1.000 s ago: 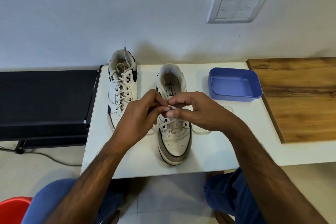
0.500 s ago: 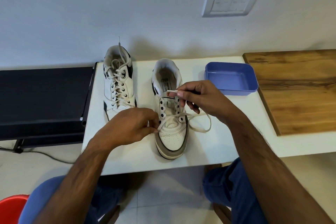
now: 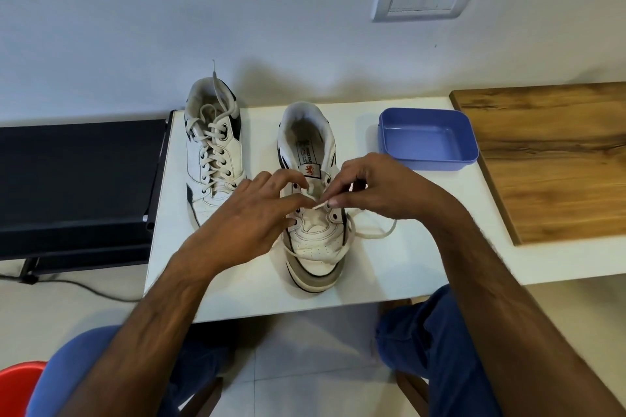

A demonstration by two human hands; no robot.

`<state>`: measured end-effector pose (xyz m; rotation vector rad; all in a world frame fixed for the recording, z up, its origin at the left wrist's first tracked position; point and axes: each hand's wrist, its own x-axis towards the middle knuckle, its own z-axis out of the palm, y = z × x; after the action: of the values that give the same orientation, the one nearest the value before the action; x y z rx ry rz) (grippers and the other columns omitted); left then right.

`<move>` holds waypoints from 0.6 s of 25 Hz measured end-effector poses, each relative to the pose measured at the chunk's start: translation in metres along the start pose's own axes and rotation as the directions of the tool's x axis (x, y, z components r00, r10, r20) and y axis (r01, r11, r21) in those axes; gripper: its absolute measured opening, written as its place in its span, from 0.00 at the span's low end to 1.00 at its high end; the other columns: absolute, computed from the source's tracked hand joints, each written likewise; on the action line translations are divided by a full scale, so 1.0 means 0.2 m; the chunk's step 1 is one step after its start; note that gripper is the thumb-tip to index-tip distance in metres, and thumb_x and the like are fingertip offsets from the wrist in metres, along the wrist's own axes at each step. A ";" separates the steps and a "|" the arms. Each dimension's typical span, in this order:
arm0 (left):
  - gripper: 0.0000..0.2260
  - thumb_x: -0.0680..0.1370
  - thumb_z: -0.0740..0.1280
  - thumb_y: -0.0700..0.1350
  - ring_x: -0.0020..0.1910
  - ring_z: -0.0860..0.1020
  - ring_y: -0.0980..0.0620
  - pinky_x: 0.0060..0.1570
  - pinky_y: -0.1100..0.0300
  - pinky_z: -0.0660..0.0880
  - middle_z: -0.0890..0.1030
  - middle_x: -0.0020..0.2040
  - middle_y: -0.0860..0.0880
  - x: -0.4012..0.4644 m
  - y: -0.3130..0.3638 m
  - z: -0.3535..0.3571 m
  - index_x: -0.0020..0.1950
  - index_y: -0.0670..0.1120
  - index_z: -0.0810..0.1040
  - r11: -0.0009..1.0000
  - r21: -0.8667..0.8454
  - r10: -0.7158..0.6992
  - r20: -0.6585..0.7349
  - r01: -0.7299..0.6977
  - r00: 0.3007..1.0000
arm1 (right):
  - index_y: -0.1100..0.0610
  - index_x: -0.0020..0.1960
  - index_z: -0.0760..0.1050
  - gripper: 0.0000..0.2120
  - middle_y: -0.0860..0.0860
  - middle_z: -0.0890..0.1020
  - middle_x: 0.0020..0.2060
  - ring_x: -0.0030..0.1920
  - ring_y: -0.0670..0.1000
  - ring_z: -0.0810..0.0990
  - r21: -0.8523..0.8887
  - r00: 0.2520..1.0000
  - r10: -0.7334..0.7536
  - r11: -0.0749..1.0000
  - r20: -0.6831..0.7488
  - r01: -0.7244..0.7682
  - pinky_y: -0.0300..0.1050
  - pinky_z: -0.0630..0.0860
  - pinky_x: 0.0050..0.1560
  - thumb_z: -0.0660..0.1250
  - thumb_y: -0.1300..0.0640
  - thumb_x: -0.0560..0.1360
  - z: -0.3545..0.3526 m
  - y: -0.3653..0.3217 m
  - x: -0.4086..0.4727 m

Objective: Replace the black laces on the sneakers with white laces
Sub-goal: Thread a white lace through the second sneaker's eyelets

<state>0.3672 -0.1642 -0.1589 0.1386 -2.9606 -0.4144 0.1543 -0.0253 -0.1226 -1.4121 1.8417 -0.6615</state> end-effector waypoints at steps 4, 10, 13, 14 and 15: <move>0.17 0.73 0.77 0.44 0.57 0.74 0.47 0.47 0.51 0.73 0.69 0.71 0.47 0.00 -0.01 -0.01 0.59 0.53 0.78 0.999 0.049 0.020 0.031 -0.021 0.999 | 0.44 0.46 0.85 0.04 0.41 0.84 0.42 0.44 0.42 0.81 -0.208 0.998 0.059 0.977 0.017 -0.054 0.46 0.79 0.45 0.75 0.52 0.73 0.13 -0.02 0.02; 0.09 0.74 0.75 0.39 0.51 0.80 0.46 0.44 0.46 0.77 0.74 0.65 0.49 0.00 -0.05 0.00 0.50 0.46 0.78 0.986 -0.168 -0.005 0.015 0.007 1.000 | 0.45 0.44 0.84 0.02 0.41 0.83 0.43 0.45 0.44 0.79 -0.229 0.991 0.097 0.967 -0.089 -0.115 0.44 0.75 0.42 0.75 0.48 0.72 0.20 -0.06 0.02; 0.09 0.73 0.76 0.38 0.48 0.80 0.50 0.42 0.50 0.78 0.72 0.61 0.52 -0.01 -0.06 0.00 0.48 0.46 0.79 0.971 -0.236 -0.033 -0.002 0.031 0.999 | 0.46 0.42 0.84 0.02 0.41 0.81 0.40 0.44 0.44 0.79 -0.094 0.977 0.135 0.984 -0.166 -0.152 0.47 0.77 0.44 0.76 0.51 0.71 0.22 -0.08 0.02; 0.09 0.73 0.76 0.38 0.47 0.80 0.51 0.42 0.51 0.78 0.72 0.60 0.53 -0.01 -0.06 0.00 0.48 0.46 0.79 0.969 -0.243 -0.039 -0.007 0.036 0.999 | 0.45 0.42 0.84 0.02 0.41 0.81 0.41 0.45 0.44 0.79 -0.086 0.973 0.136 0.984 -0.185 -0.154 0.47 0.77 0.45 0.76 0.51 0.71 0.24 -0.09 0.03; 0.09 0.72 0.76 0.38 0.47 0.79 0.52 0.42 0.53 0.78 0.71 0.59 0.54 -0.01 -0.07 0.00 0.48 0.47 0.79 0.969 -0.245 -0.045 -0.014 0.040 0.999 | 0.46 0.43 0.84 0.02 0.42 0.80 0.42 0.45 0.44 0.79 -0.096 0.973 0.125 0.985 -0.193 -0.146 0.47 0.77 0.46 0.76 0.50 0.71 0.26 -0.10 0.03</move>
<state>0.3705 -0.1767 -0.1633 0.1761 -2.8612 -0.7746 0.2052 -0.0357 -0.1413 -1.3159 2.1301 -0.6502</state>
